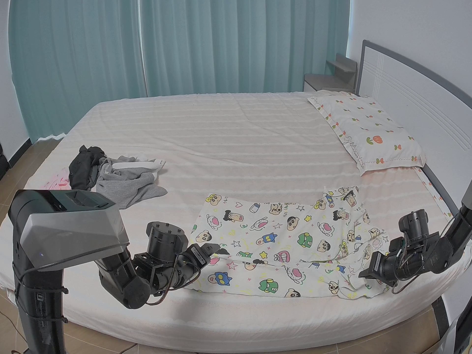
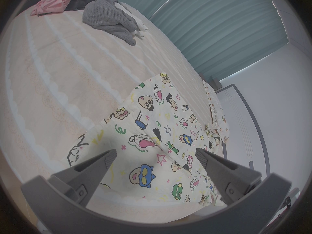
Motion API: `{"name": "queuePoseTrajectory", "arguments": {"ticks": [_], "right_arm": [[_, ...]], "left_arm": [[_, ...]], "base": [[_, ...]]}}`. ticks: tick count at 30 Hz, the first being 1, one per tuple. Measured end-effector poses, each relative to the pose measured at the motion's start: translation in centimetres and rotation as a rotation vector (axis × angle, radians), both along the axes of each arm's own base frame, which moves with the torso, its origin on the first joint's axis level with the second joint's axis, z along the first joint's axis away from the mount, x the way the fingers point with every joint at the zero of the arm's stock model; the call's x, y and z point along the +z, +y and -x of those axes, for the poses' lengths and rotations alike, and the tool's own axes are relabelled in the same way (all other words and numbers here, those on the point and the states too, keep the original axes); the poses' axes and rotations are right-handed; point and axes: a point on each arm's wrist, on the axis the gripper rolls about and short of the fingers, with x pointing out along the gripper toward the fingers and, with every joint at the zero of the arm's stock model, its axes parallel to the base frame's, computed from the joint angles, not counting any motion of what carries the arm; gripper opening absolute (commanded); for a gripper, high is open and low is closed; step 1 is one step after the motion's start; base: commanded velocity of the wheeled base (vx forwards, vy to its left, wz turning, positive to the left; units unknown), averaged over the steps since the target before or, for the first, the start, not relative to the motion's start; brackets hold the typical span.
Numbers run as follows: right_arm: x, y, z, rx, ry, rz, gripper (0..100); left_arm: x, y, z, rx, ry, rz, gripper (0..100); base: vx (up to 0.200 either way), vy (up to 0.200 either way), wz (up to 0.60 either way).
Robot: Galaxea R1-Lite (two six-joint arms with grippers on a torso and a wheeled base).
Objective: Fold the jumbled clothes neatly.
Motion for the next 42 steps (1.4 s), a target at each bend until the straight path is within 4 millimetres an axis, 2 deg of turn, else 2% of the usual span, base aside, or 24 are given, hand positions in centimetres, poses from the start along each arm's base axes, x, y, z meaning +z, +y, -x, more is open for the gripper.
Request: {"name": "queuePoseTrajectory", "arguments": {"ticks": [8,9,23,28,33,35,38,42], "right_arm": [[0.9,2.5,0.8,-0.026,-0.062,0.032,0],[0.9,2.7,0.9,-0.021,-0.062,0.033,100],[0.3,3.0,3.3,0.115,-0.041,0.109,100],[1.7,1.9,2.6,0.071,-0.118,0.101,100],[4.1,1.6,0.7,0.028,-0.249,0.061,100],[4.5,2.2,0.3,0.021,-0.266,0.035,100],[4.7,4.0,-0.4,0.025,-0.263,-0.022,100],[3.7,6.4,-1.5,0.034,-0.229,-0.048,100]], "left_arm": [[0.0,0.0,0.0,0.002,-0.001,0.000,100],[0.0,0.0,0.0,0.001,-0.001,0.000,100],[0.0,0.0,0.0,0.002,-0.001,-0.001,100],[0.0,0.0,0.0,0.002,0.000,-0.002,100],[0.0,0.0,0.0,0.002,0.000,-0.002,100],[0.0,0.0,0.0,0.002,0.000,-0.001,100],[0.0,0.0,0.0,0.002,0.000,-0.001,100],[0.0,0.0,0.0,0.004,0.000,-0.001,100]], "base": [[0.000,0.000,0.00],[0.000,0.000,0.00],[0.000,0.000,0.00],[0.000,0.000,0.00],[0.000,0.000,0.00],[0.000,0.000,0.00],[0.000,0.000,0.00],[0.000,0.000,0.00]]}}
